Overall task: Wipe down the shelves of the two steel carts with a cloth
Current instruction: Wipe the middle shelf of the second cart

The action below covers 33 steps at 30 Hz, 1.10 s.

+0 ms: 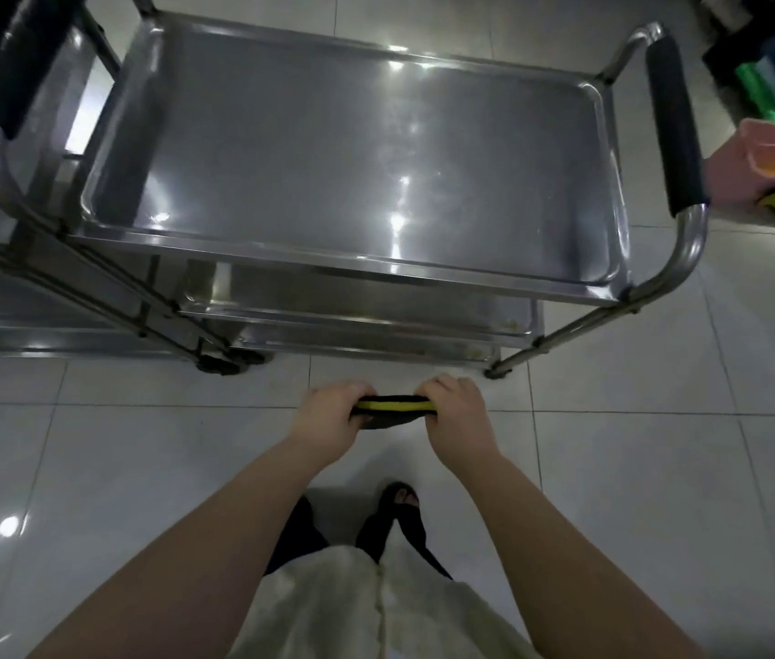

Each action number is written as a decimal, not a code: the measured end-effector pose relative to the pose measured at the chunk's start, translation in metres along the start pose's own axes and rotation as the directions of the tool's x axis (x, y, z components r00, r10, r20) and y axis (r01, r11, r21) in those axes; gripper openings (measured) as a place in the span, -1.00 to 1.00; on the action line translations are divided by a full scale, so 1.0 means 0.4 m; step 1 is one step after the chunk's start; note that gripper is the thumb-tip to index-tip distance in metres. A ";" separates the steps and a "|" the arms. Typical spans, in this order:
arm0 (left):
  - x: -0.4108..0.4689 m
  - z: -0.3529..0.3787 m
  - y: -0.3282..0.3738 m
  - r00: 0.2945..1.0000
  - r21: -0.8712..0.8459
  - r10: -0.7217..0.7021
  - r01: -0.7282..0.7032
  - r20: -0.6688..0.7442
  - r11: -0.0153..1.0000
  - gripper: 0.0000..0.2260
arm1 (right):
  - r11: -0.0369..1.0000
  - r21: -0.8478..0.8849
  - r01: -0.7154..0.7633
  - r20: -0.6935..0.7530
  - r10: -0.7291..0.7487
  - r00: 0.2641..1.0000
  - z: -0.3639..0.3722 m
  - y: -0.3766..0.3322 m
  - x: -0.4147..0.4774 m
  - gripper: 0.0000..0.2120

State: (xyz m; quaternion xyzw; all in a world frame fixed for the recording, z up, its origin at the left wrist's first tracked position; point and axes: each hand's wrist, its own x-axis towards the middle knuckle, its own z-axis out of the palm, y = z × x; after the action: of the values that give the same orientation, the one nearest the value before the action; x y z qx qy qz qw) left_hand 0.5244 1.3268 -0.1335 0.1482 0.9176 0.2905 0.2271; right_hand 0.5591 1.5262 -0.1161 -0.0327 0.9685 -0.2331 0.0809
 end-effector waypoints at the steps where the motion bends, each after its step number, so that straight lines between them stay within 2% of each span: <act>1: 0.015 0.008 0.010 1.000 0.005 -0.002 0.002 -0.008 1.000 -0.75 | 0.999 0.041 -0.022 0.009 0.022 1.000 0.002 0.018 0.010 -0.74; 6: 0.142 0.037 -0.011 0.998 -0.133 -0.003 -0.006 -0.066 0.991 -0.75 | 0.965 0.209 -0.158 -0.025 0.166 0.986 0.055 0.114 0.086 -0.71; 9: 0.258 0.100 -0.069 0.995 -0.224 0.052 -0.070 -0.086 0.972 -0.74 | 0.935 0.282 -0.215 -0.093 0.250 0.964 0.135 0.211 0.140 -0.66; 11: 0.342 0.156 -0.101 0.989 -0.237 0.102 -0.124 -0.104 0.964 -0.74 | 0.918 0.334 -0.212 -0.153 0.275 0.949 0.182 0.281 0.173 -0.65; 15: 0.525 0.280 -0.137 0.970 -0.231 0.191 -0.223 -0.150 0.947 -0.77 | 0.937 0.317 -0.150 -0.282 0.244 0.928 0.255 0.431 0.247 -0.63; 18: 0.667 0.352 -0.131 0.956 -0.229 0.229 -0.268 -0.183 0.936 -0.78 | 0.929 0.329 -0.168 -0.358 0.288 0.888 0.279 0.540 0.323 -0.62; 23: 0.886 0.433 -0.088 0.917 -0.163 0.281 -0.334 -0.282 0.928 -0.75 | 0.947 0.185 -0.262 -0.474 0.320 0.821 0.296 0.705 0.468 -0.65; 25: 0.944 0.475 -0.089 0.896 -0.132 0.286 -0.347 -0.341 0.929 -0.75 | 0.934 0.077 -0.348 -0.469 0.342 0.814 0.314 0.757 0.516 -0.60; 28: 0.988 0.524 -0.117 0.845 0.051 0.354 -0.365 -0.401 0.929 -0.75 | 0.891 -0.114 -0.440 -0.438 0.352 0.827 0.364 0.796 0.558 -0.47; 31: 0.999 0.525 -0.142 0.859 0.190 0.326 -0.271 -0.394 0.944 -0.64 | 0.904 -0.086 -0.419 -0.543 0.310 0.781 0.413 0.782 0.547 -0.41; 33: 1.000 0.510 -0.154 0.869 0.220 0.296 -0.224 -0.395 0.949 -0.58 | 0.933 -0.036 -0.358 -0.578 0.273 0.769 0.442 0.763 0.541 -0.45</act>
State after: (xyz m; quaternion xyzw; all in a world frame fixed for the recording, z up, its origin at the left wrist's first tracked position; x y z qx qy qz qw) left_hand 0.2772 1.5350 -0.4511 0.2226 0.9375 0.2657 -0.0320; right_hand 0.3686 1.6967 -0.4413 0.1952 0.9544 -0.1448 -0.1735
